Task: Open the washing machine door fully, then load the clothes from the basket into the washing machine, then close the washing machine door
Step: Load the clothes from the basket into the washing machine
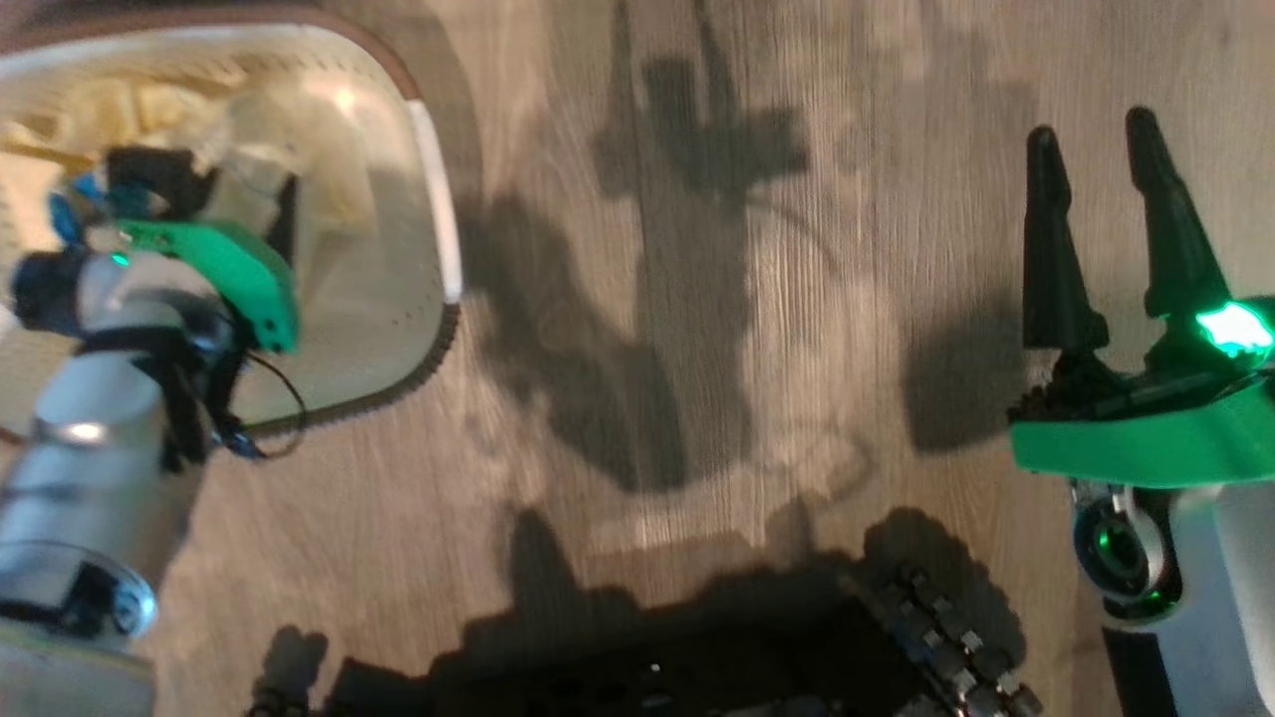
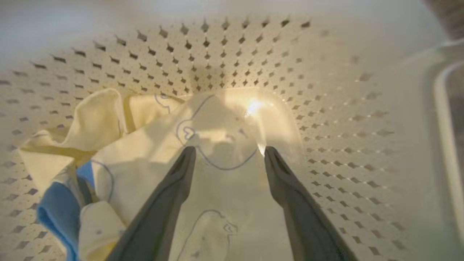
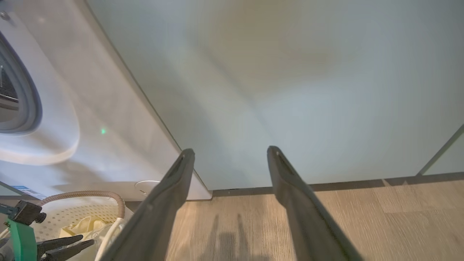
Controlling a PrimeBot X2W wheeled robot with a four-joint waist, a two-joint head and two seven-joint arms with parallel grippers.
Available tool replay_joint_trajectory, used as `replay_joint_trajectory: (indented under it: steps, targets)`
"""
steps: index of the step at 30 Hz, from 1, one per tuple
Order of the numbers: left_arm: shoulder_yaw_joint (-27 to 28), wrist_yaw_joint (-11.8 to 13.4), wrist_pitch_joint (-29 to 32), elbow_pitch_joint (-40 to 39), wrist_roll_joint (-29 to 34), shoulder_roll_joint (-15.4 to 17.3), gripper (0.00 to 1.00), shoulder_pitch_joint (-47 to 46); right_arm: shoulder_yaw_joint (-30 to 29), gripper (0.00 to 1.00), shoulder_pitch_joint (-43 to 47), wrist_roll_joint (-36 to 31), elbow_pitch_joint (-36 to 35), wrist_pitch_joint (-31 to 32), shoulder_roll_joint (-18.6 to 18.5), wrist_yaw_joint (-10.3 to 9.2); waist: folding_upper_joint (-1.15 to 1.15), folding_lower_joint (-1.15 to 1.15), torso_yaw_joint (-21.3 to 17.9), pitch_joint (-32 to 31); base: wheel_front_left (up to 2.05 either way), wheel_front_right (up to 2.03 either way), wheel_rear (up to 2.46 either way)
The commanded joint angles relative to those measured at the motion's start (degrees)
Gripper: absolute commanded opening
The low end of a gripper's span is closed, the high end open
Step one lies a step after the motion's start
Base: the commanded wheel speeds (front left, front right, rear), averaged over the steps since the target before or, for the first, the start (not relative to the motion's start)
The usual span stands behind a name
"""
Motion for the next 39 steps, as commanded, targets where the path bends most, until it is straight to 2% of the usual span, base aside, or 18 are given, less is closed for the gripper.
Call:
replay_joint_trajectory:
  steps: [1,9,19,20,21,23,32,39]
  targets:
    - [1.6,-0.3,0.2,0.4,-0.5,3.3,1.0,-0.2,1.2,1.0,0.7,0.7,-2.0,-0.4,-0.3,-0.16,0.0,-0.01,-2.3,4.4,0.0,0.0,0.0]
    - [2.4,-0.8,1.9,4.3,-1.8,7.6,1.0,-5.4,2.0,1.0,0.1,2.9,-3.6,-0.4,-0.3,-0.16,0.0,-0.01,-4.9,10.5,0.0,0.0,0.0]
    - [2.5,-0.1,3.9,7.8,-2.9,8.3,1.0,-9.1,3.0,1.0,-0.5,4.2,-4.1,-0.4,-0.3,-0.16,0.0,-0.01,-6.1,12.4,0.0,0.0,0.0]
    - [2.6,0.1,4.0,8.1,-3.0,8.4,0.93,-9.3,3.0,1.0,-0.5,4.3,-4.1,-0.4,-0.3,-0.16,0.0,-0.01,-6.2,12.4,0.0,0.0,0.0]
    - [2.7,0.2,4.6,8.5,-3.2,8.3,0.5,-9.3,2.9,1.0,-0.5,4.3,-4.2,-0.4,-0.3,-0.16,0.0,-0.01,-6.3,12.4,0.0,0.0,0.0]
    - [2.6,0.1,5.3,8.8,-3.4,8.2,0.0,-9.5,2.9,1.0,-0.4,4.4,-4.1,-0.4,-0.3,-0.16,0.0,-0.01,-6.3,12.2,0.0,0.0,0.0]
    - [2.1,-0.1,4.8,9.6,-4.0,7.3,0.0,-9.1,2.3,1.0,-0.5,4.0,-3.7,-0.4,-0.3,-0.16,0.0,-0.01,-5.4,10.8,0.0,0.0,0.0]
    - [0.8,-0.4,1.0,9.2,-3.6,5.2,0.0,-7.1,0.8,1.0,0.0,2.7,-3.2,-0.4,-0.3,-0.16,0.0,-0.01,-3.4,7.4,0.0,0.0,0.0]
